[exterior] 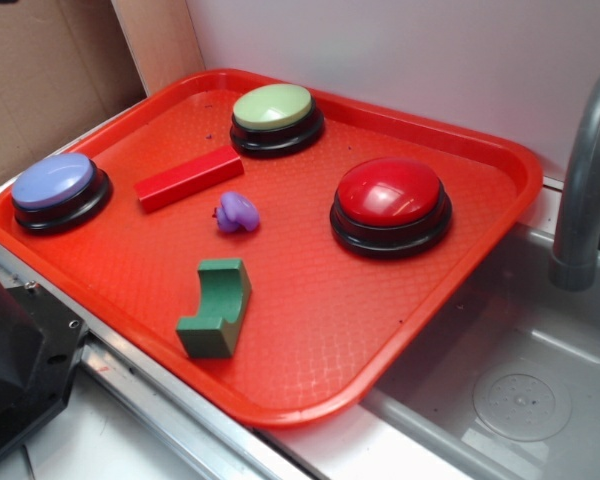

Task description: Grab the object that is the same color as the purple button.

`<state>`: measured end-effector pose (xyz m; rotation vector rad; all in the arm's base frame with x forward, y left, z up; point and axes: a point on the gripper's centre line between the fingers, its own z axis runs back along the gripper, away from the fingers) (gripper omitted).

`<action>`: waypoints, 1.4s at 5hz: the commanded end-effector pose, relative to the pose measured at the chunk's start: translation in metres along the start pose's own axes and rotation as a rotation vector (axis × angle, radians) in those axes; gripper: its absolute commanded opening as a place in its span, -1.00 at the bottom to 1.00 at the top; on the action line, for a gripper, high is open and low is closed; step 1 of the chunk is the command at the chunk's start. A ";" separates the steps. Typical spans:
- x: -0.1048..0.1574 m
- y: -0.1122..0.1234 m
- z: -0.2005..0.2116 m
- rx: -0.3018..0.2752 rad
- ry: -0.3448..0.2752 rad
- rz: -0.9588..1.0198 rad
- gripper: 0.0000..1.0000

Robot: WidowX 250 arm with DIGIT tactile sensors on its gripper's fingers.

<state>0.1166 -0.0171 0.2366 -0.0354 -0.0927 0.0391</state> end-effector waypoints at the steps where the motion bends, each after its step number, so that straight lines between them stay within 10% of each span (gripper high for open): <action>1: 0.000 0.000 0.000 0.000 0.000 0.000 1.00; 7: 0.092 -0.004 -0.176 0.119 -0.039 -0.333 1.00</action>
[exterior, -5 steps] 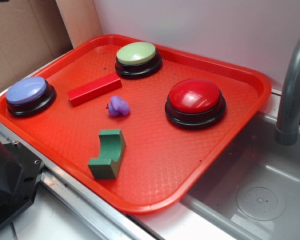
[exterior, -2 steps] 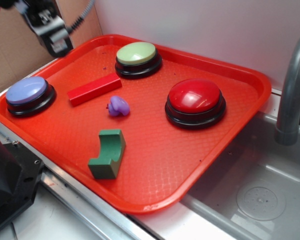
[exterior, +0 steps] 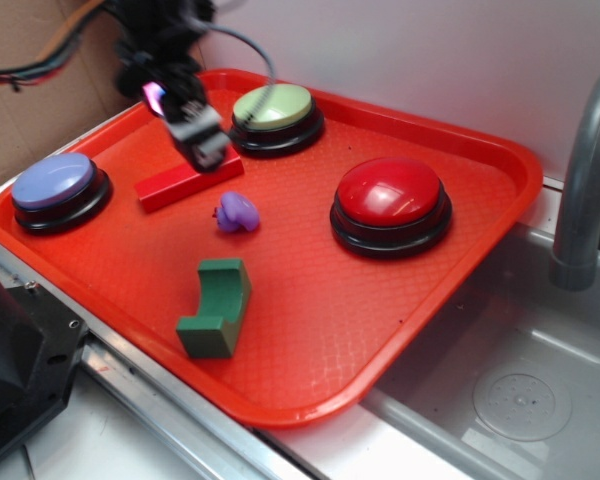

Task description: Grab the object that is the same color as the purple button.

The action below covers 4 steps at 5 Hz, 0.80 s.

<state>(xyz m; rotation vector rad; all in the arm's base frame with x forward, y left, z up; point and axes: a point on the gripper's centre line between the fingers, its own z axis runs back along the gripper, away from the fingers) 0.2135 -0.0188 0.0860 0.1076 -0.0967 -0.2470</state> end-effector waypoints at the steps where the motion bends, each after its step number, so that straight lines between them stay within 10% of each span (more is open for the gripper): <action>1: 0.011 -0.008 -0.034 -0.033 -0.022 -0.061 1.00; 4: 0.003 -0.004 -0.068 -0.029 0.083 -0.042 1.00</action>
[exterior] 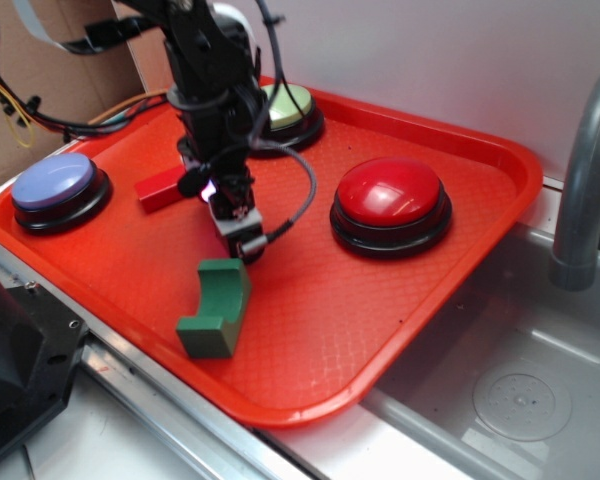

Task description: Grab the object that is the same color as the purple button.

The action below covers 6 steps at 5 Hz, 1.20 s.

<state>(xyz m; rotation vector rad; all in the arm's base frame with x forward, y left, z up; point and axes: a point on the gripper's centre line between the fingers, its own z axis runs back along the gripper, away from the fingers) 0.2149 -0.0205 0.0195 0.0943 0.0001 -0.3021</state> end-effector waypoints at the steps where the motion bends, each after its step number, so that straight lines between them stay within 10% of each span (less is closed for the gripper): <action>1: 0.008 0.005 -0.002 -0.005 -0.022 0.017 -1.00; 6: -0.029 0.050 0.126 -0.051 -0.118 0.385 -1.00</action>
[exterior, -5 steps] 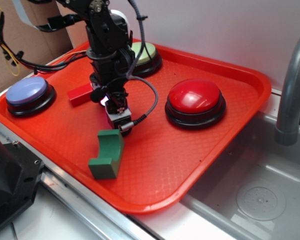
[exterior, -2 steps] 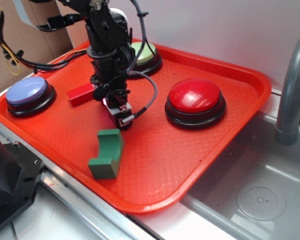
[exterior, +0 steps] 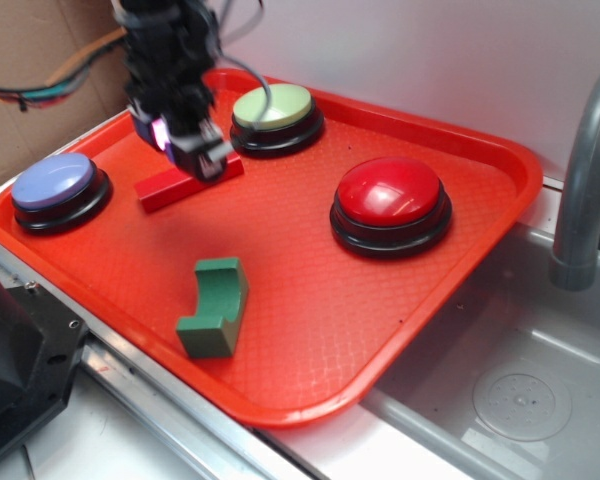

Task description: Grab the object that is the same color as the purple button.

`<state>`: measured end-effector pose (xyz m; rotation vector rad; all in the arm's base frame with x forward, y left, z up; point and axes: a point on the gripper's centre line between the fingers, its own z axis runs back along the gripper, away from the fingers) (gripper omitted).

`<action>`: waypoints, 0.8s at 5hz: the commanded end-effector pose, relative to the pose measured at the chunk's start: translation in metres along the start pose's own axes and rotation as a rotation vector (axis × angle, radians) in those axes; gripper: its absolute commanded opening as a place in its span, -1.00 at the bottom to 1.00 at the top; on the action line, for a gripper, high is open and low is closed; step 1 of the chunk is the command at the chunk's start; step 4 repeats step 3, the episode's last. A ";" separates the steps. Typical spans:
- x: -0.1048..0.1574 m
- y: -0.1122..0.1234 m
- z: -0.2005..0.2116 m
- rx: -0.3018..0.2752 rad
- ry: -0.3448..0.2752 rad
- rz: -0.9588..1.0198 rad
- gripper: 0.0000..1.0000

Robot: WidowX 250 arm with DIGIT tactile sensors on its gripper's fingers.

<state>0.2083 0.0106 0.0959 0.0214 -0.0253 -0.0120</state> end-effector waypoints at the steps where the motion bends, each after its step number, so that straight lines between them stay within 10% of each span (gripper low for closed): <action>1: -0.027 0.023 0.088 0.025 -0.078 0.137 -1.00; 4: -0.029 0.028 0.084 0.028 -0.025 0.151 -1.00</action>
